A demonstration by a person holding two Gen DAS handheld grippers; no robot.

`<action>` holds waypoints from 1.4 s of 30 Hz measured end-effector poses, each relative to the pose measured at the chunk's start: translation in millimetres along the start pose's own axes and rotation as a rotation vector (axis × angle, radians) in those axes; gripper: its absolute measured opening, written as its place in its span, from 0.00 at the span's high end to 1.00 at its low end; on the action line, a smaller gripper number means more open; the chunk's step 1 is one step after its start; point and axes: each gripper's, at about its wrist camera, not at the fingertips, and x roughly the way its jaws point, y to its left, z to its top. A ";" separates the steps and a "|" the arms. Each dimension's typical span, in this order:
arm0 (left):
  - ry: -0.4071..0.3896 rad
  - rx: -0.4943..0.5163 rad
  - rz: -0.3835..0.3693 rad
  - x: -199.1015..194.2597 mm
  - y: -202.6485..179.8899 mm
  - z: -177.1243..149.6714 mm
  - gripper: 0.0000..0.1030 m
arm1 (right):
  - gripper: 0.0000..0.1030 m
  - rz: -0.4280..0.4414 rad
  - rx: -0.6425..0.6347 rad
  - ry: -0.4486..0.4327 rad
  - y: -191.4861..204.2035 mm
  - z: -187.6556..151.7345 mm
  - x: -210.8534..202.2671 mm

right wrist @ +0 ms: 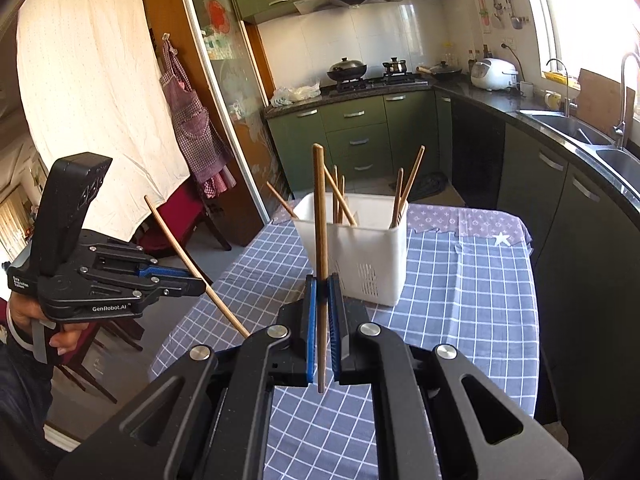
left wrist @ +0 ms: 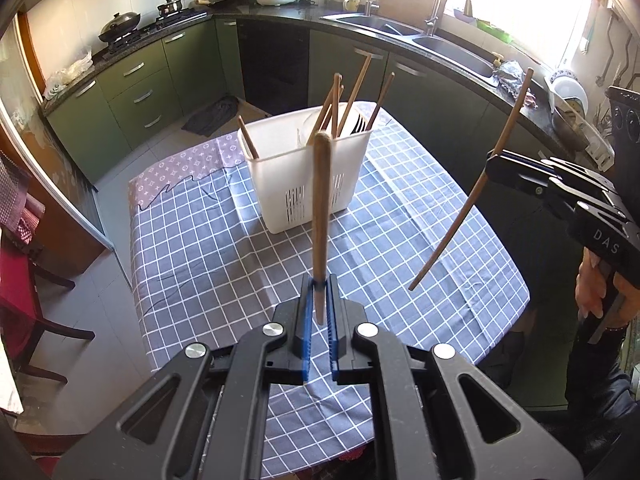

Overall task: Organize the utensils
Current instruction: 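Carry both held chopsticks up toward the white holder, then open both grippers over the holder to drop the chopsticks in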

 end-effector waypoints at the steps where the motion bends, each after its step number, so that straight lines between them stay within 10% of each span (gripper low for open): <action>1: -0.009 0.000 -0.004 -4.2 0.1 5.9 0.94 | 0.94 0.001 -0.002 -0.010 0.1 5.7 -1.4; 19: -0.245 -0.049 0.041 -47.3 20.2 131.9 0.94 | 0.94 0.011 0.004 -0.065 -11.4 39.4 -5.0; 36: -0.106 -0.050 0.073 52.2 30.9 123.7 0.93 | 0.94 0.005 -0.017 -0.173 -2.6 84.9 -26.5; 42: -0.176 -0.065 0.056 27.5 32.4 114.6 0.75 | 0.94 -0.046 -0.014 -0.236 -1.1 109.7 -27.2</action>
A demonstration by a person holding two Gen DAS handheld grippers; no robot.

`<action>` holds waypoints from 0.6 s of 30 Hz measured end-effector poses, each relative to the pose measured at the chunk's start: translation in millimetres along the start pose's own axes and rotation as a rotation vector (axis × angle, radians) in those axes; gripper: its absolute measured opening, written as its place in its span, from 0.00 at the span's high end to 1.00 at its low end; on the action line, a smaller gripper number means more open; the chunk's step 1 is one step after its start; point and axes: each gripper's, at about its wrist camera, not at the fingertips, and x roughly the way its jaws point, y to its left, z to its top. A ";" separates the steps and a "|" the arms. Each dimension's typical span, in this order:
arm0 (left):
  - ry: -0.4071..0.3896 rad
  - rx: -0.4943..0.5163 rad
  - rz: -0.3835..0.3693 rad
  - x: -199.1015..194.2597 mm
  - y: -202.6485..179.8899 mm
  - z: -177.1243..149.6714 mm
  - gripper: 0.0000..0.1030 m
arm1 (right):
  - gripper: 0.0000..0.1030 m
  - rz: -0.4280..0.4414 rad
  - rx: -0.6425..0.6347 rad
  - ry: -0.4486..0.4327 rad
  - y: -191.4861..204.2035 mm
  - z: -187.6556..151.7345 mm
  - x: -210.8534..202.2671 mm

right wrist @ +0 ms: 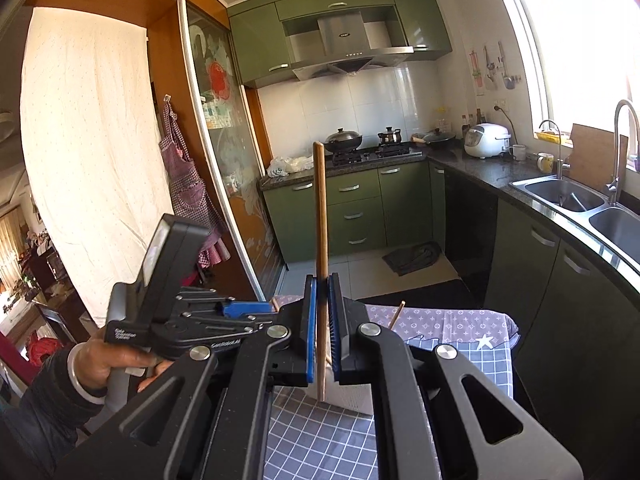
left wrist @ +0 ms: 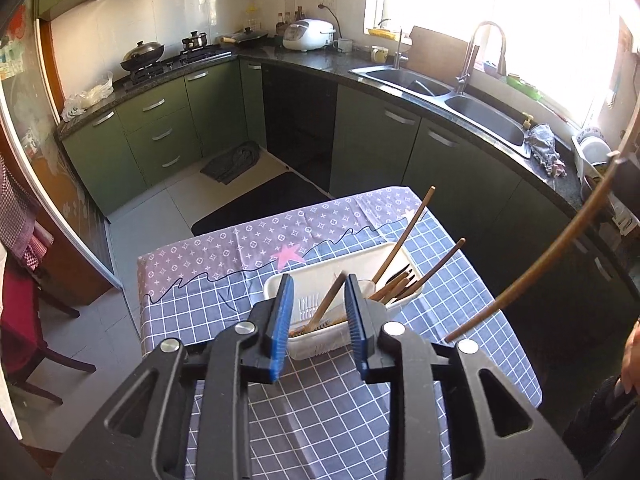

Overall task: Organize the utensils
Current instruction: 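Open both grippers over the holder to drop the chopsticks in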

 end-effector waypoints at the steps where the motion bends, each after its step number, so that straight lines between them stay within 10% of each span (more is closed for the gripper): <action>1: -0.017 -0.002 -0.004 -7.7 0.4 -1.7 0.74 | 0.94 -0.008 0.000 -0.006 -0.2 4.0 3.2; 9: -0.150 -0.025 -0.024 -63.3 -0.2 -43.4 0.59 | 0.94 -0.103 -0.018 0.017 -5.1 13.2 56.8; 18: -0.306 -0.037 0.070 -91.8 -6.6 -116.9 0.18 | 0.93 -0.141 -0.041 0.112 -10.9 -21.8 114.5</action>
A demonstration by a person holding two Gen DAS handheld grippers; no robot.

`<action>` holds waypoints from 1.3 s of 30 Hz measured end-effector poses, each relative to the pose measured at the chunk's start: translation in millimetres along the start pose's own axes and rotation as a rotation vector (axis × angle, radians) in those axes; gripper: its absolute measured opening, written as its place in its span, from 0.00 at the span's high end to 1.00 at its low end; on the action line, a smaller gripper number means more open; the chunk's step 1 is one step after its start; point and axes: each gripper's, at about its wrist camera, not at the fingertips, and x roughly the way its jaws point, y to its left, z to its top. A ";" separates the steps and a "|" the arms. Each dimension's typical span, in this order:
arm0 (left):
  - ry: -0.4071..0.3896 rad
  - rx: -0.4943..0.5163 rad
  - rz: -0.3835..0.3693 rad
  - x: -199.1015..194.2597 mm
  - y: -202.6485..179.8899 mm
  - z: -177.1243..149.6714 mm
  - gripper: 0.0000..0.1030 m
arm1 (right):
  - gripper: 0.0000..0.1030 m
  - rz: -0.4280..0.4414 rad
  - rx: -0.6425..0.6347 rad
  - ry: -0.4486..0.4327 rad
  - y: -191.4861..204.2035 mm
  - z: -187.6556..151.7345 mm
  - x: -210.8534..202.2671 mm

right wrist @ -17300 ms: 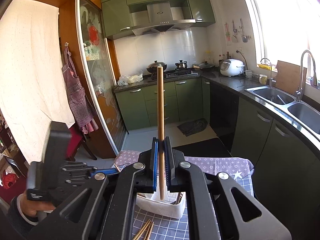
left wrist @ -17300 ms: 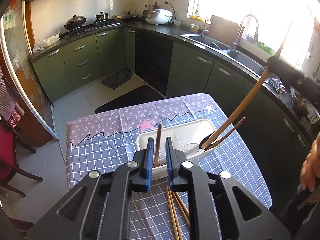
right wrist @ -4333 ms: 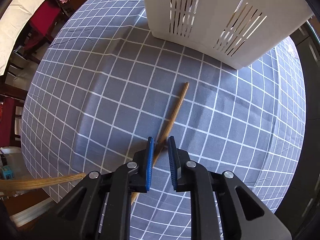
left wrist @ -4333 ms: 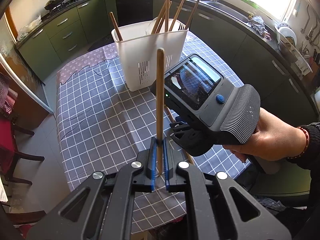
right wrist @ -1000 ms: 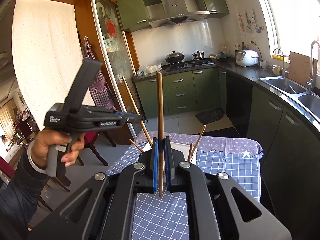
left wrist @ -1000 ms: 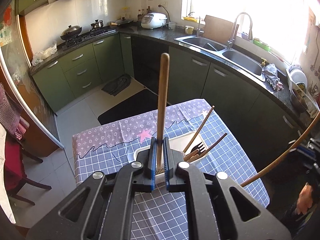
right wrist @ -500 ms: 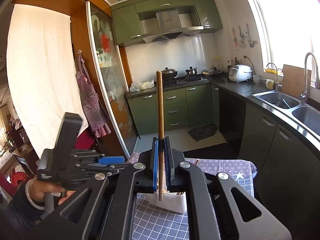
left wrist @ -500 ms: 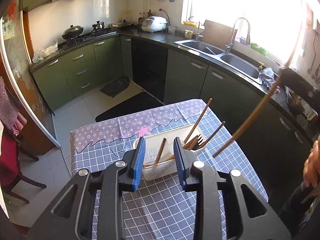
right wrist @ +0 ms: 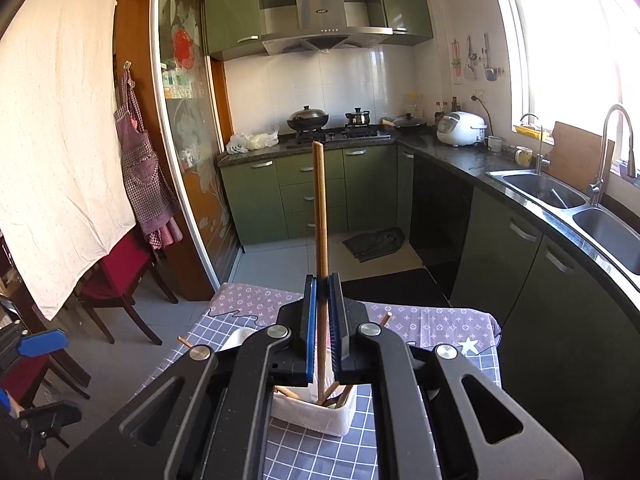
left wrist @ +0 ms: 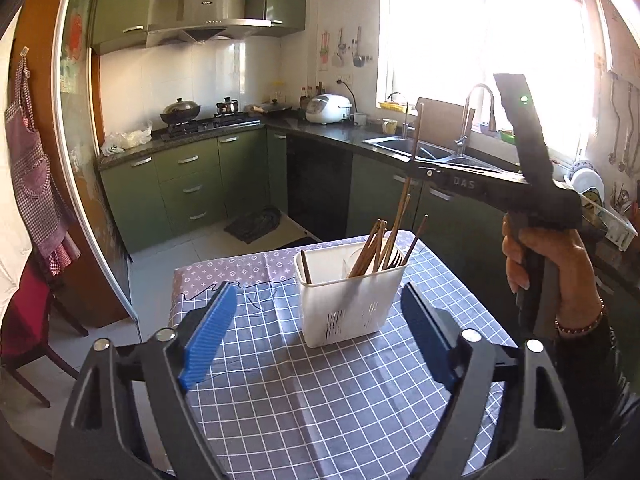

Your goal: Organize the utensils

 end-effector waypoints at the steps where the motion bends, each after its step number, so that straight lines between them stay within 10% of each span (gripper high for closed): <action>1: -0.005 -0.007 0.000 -1.4 -0.6 -4.9 0.17 | 0.93 -0.001 -0.002 0.009 1.1 -2.3 5.5; 18: -0.031 -0.065 0.055 -7.4 -9.8 -48.3 0.07 | 0.92 0.044 0.005 -0.037 1.5 -45.0 -33.5; 25: -0.008 -0.089 0.050 -15.7 -11.1 -77.3 0.07 | 0.24 -0.008 0.012 -0.128 4.8 -122.4 -111.9; 30: 0.000 -0.096 0.070 -24.6 -15.3 -93.3 0.07 | 0.06 -0.059 0.012 -0.156 11.4 -176.4 -155.0; 39: -0.034 -0.114 0.109 -58.4 -17.1 -109.0 0.07 | 0.05 -0.104 -0.018 -0.178 30.6 -204.3 -202.4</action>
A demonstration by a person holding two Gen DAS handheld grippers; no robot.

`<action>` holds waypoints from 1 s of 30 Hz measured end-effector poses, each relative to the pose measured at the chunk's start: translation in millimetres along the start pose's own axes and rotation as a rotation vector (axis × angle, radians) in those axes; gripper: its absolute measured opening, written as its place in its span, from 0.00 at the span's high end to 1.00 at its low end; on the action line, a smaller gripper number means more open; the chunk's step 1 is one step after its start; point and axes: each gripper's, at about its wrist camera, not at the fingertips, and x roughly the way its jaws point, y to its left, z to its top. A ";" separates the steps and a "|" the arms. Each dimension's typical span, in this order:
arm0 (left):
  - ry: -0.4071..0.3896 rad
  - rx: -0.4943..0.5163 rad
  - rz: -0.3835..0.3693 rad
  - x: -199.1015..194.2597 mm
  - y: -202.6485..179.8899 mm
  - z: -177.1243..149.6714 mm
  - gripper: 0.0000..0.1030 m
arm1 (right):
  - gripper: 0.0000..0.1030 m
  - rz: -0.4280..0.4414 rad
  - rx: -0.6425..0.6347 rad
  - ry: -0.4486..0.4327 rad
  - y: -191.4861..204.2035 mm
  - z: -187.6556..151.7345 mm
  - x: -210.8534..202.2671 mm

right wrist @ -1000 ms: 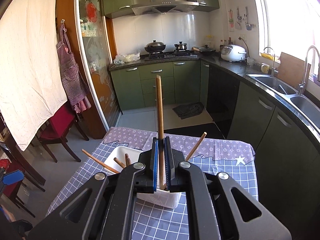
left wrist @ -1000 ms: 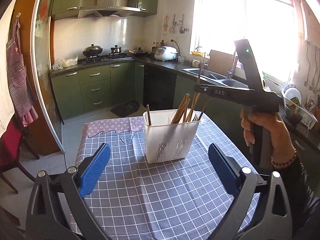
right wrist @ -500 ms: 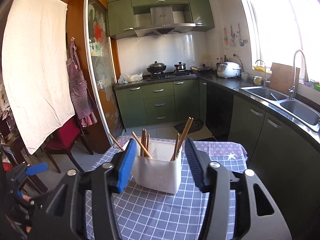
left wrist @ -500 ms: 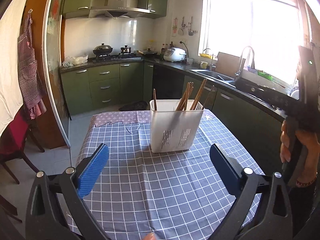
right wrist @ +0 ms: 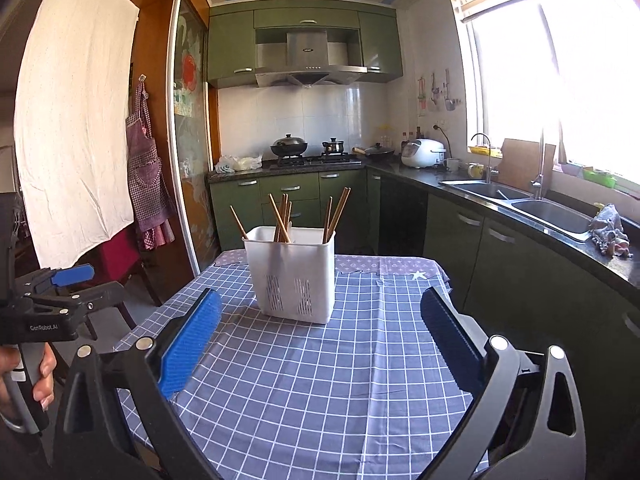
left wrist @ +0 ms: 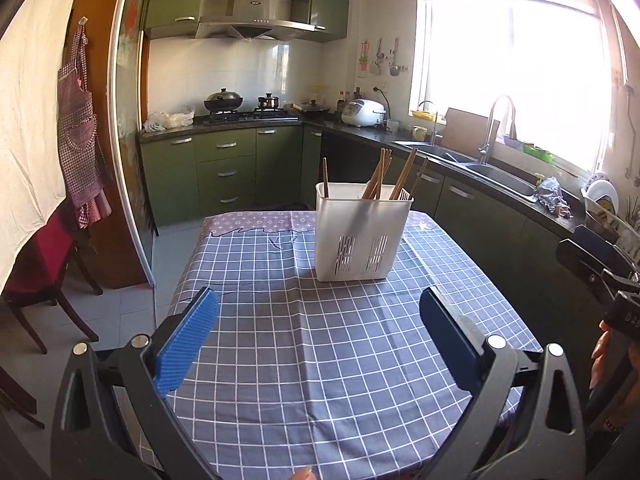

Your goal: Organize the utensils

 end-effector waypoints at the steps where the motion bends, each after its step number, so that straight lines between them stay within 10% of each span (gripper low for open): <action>1: 0.001 -0.003 0.000 -2.5 0.6 -1.3 0.07 | 0.05 0.004 0.000 0.004 1.3 -1.9 -2.3; 30: 0.018 0.004 0.029 -18.3 2.7 -7.0 0.07 | 0.05 0.042 -0.011 0.019 11.4 2.1 -10.5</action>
